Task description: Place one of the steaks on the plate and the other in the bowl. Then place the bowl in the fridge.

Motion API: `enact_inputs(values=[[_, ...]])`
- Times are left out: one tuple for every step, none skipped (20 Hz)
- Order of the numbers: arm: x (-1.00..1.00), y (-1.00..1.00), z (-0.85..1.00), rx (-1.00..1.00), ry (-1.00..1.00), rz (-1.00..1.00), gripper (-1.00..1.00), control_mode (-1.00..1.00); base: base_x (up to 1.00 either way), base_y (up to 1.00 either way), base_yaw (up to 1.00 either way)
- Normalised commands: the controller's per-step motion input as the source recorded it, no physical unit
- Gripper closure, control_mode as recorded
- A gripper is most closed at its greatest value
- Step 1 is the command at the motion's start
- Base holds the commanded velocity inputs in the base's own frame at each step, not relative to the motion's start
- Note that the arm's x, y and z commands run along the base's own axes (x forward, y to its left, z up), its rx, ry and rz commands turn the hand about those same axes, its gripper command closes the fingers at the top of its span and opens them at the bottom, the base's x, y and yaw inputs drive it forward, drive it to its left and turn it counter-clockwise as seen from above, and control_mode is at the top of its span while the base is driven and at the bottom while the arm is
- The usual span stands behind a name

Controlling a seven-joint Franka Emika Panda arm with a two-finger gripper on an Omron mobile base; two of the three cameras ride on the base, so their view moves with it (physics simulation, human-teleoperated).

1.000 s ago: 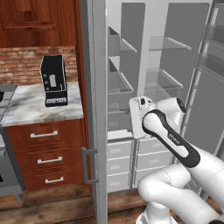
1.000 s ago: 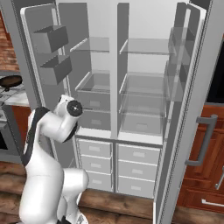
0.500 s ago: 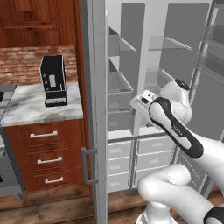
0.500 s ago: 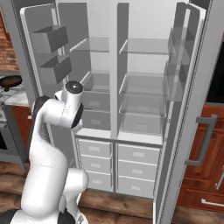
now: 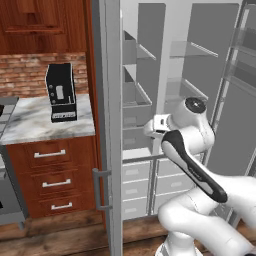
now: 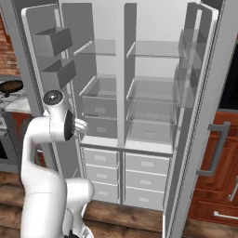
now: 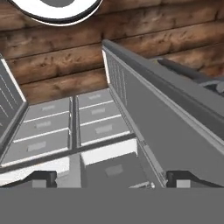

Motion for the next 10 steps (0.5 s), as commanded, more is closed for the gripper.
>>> enact_inputs(values=[[-0.32, 0.31, 0.02, -0.33, 0.0, -0.06, -1.0, -1.0, 0.0, 0.0, 0.0], [-0.55, 0.33, 0.11, -0.39, -0.02, -0.08, -1.0, -1.0, 0.0, 0.0, 0.0], [-0.56, 0.4, 0.19, -0.44, -0.08, 0.0, -1.0, -1.0, 0.0, 0.0, 0.0], [-0.62, 0.53, 0.21, -0.44, -0.11, 0.0, -1.0, -1.0, 0.0, 0.0, 0.0], [-0.64, 0.6, 0.15, -0.47, -0.12, -0.01, -1.0, -1.0, 0.0, 0.0, 0.0], [-0.6, 0.76, 0.17, -0.47, -0.12, -0.01, -1.0, -1.0, 0.0, 0.0, 0.0], [-0.16, 0.84, 0.25, -0.51, 0.0, 0.0, -1.0, -1.0, 0.0, 0.0, 0.0], [0.0, 0.57, 0.42, -0.43, 0.16, 0.0, -1.0, -1.0, 0.0, 0.0, 0.0], [0.07, 0.27, 0.43, -0.24, 0.34, 0.0, -1.0, -1.0, 0.0, 0.0, 0.0], [0.09, 0.0, 0.12, 0.0, 0.31, 0.06, -1.0, -1.0, 0.0, 0.0, 0.0]])
